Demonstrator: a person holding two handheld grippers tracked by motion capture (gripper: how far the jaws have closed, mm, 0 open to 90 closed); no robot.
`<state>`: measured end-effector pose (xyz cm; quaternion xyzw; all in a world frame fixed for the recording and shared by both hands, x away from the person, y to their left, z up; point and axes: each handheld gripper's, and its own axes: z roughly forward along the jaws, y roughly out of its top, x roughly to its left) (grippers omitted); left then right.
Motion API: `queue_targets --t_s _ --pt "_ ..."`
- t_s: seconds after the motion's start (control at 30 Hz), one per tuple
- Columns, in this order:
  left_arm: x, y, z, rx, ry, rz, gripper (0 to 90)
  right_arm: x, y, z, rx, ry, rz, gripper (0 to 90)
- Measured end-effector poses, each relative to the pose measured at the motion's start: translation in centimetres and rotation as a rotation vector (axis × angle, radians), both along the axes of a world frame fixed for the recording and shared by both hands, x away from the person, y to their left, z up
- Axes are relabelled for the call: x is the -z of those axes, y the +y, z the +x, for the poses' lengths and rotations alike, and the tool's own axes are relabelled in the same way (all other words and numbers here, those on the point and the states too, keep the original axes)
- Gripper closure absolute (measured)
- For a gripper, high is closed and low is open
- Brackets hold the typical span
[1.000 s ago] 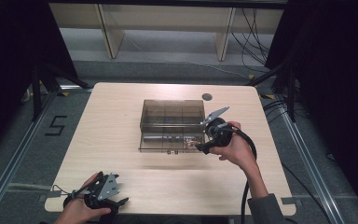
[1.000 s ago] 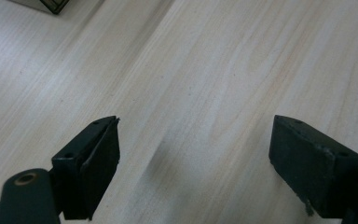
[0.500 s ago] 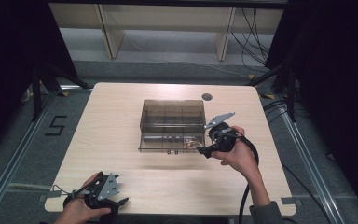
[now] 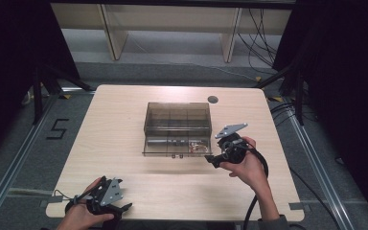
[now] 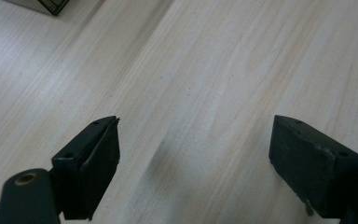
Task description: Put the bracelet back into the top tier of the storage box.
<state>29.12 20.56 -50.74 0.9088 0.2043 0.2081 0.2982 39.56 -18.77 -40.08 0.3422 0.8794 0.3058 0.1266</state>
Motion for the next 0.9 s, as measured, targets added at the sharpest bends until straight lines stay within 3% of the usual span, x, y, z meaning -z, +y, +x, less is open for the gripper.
queue_targets --t_s 0.07,0.4,0.5,0.53,0.57,0.63,0.67,0.77,0.83,0.9 --pt "0.0 -0.1 -0.1 -0.012 -0.017 0.007 16.1 0.0 -0.2 -0.3 0.012 0.002 0.001 29.4" --pt "0.0 0.0 -0.1 -0.009 -0.016 0.006 16.2 0.6 -0.4 -0.8 0.021 0.010 -0.003 27.8" --pt "-0.1 0.0 -0.1 0.000 -0.009 0.008 16.2 0.8 -0.4 -1.1 0.029 0.014 0.000 27.5" --pt "-0.3 0.1 -0.1 0.024 0.008 0.030 16.2 0.8 -0.4 -1.1 0.026 0.012 0.004 27.5" --pt "-0.2 0.1 -0.1 0.029 0.007 0.024 16.2 0.9 -0.6 -1.0 -0.010 -0.019 -0.007 27.4" --pt "-0.3 0.1 -0.1 0.029 0.009 0.026 16.2 0.9 -0.6 -1.2 0.001 -0.004 0.001 27.0" --pt "-0.1 0.0 -0.1 0.011 0.004 -0.007 16.1 1.1 -0.6 -1.2 0.009 -0.027 0.009 26.8" --pt "-0.3 0.1 -0.1 0.028 0.008 0.026 16.2 1.3 -0.6 -1.3 -0.003 -0.009 0.010 26.2" --pt "-0.1 0.0 -0.1 0.009 0.003 -0.008 16.2 1.4 -0.6 -1.5 -0.003 -0.003 0.002 26.1" --pt "-0.1 0.0 -0.1 0.010 0.002 -0.004 16.2 1.6 -0.7 -1.6 -0.007 0.004 0.006 26.1"
